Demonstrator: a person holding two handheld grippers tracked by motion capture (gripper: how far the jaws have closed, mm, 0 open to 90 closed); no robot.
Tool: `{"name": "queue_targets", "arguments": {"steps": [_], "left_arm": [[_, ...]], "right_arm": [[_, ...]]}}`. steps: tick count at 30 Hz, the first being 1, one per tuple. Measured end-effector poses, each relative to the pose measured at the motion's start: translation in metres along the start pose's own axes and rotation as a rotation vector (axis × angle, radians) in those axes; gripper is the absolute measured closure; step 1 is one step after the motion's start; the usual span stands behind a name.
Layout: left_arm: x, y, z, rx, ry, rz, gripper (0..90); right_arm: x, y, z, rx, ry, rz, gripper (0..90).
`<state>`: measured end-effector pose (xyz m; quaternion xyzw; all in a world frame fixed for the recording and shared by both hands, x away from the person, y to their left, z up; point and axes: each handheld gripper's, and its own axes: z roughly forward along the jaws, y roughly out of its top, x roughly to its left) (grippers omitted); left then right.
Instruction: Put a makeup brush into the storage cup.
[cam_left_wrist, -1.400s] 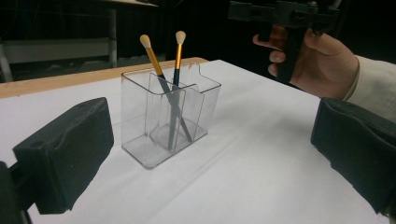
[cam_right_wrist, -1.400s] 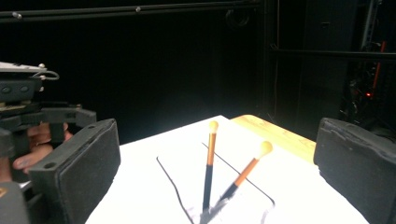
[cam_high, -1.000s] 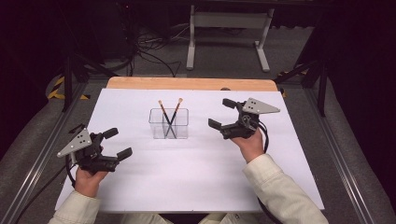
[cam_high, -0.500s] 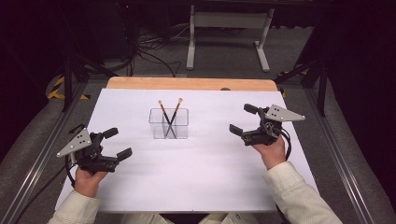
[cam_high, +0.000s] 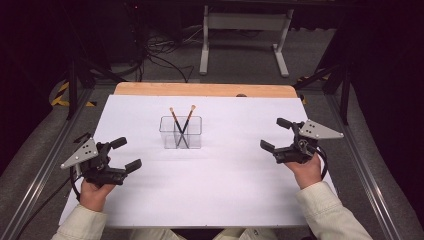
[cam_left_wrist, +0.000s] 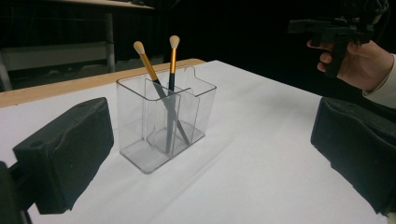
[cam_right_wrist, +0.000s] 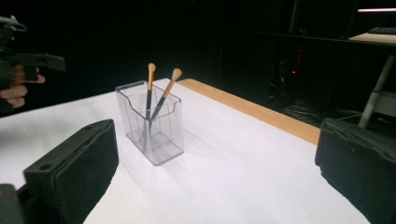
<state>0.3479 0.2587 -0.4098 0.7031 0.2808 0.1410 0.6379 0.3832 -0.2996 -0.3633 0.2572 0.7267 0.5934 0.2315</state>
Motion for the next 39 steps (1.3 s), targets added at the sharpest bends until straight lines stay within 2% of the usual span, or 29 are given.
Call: {"name": "queue_targets", "arguments": {"steps": [2,10,15,20,25,36,39], "left_arm": [[0.000,0.000,0.000,0.001,-0.001,-0.001,0.2],[-0.002,-0.001,0.001,0.001,-0.011,0.001,0.2],[-0.001,-0.004,-0.004,0.000,-0.013,-0.002,0.1],[-0.001,-0.006,-0.007,-0.005,-0.013,-0.005,0.2],[0.000,-0.010,-0.007,-0.002,-0.014,0.002,0.2],[0.003,-0.019,-0.005,-0.001,-0.012,0.012,0.2],[0.006,-0.023,-0.003,0.006,-0.005,0.012,0.2]], "right_arm": [[0.000,-0.002,-0.003,0.016,-0.002,-0.008,0.0],[0.000,-0.018,-0.015,0.005,-0.022,0.022,0.0],[0.000,-0.025,-0.018,0.022,-0.044,-0.007,0.0],[0.004,-0.035,-0.020,0.006,-0.058,-0.030,0.0],[0.000,-0.046,-0.022,0.015,-0.070,-0.031,0.0],[-0.002,-0.058,-0.022,0.015,-0.065,-0.040,0.1],[-0.004,-0.062,-0.023,0.014,-0.063,-0.026,0.0]]}}
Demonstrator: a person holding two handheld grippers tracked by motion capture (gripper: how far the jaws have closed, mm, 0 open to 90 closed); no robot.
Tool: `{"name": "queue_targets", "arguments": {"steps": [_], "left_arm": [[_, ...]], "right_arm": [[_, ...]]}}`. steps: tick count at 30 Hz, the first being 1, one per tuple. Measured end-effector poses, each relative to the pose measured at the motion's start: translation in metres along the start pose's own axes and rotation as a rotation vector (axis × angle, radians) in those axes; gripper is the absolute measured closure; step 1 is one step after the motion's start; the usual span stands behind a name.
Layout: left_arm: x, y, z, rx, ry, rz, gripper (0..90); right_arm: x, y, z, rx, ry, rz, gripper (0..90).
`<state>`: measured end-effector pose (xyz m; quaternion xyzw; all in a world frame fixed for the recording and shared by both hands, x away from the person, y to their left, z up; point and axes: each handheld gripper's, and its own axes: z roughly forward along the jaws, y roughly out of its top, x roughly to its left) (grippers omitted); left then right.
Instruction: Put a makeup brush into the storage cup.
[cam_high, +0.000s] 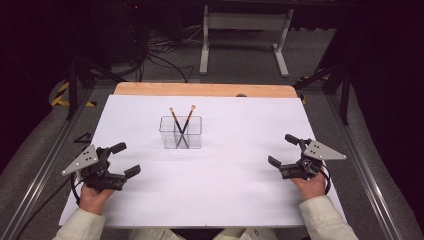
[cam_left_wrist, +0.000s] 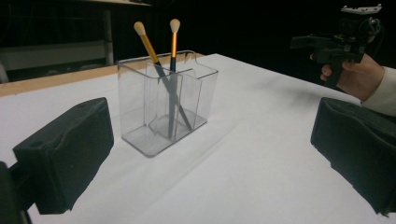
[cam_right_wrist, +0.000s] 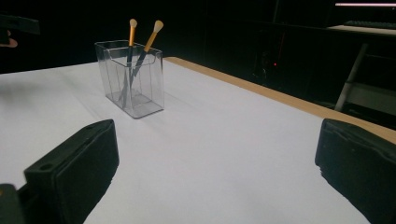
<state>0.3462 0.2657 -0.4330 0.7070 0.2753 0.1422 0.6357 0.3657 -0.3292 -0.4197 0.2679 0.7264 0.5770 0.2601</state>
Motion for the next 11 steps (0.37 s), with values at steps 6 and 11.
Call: {"name": "queue_targets", "arguments": {"steps": [6,11], "left_arm": [[0.0021,-0.0019,-0.0001,-0.002,0.008,-0.006,0.2],[0.0006,-0.0014,0.0003,-0.003,0.007,-0.004,0.2]], "right_arm": [[-0.0018,-0.0039,0.0012,-0.005,0.013,0.005,0.1],[-0.0009,-0.0037,0.0004,-0.013,0.019,0.008,0.1]]}}
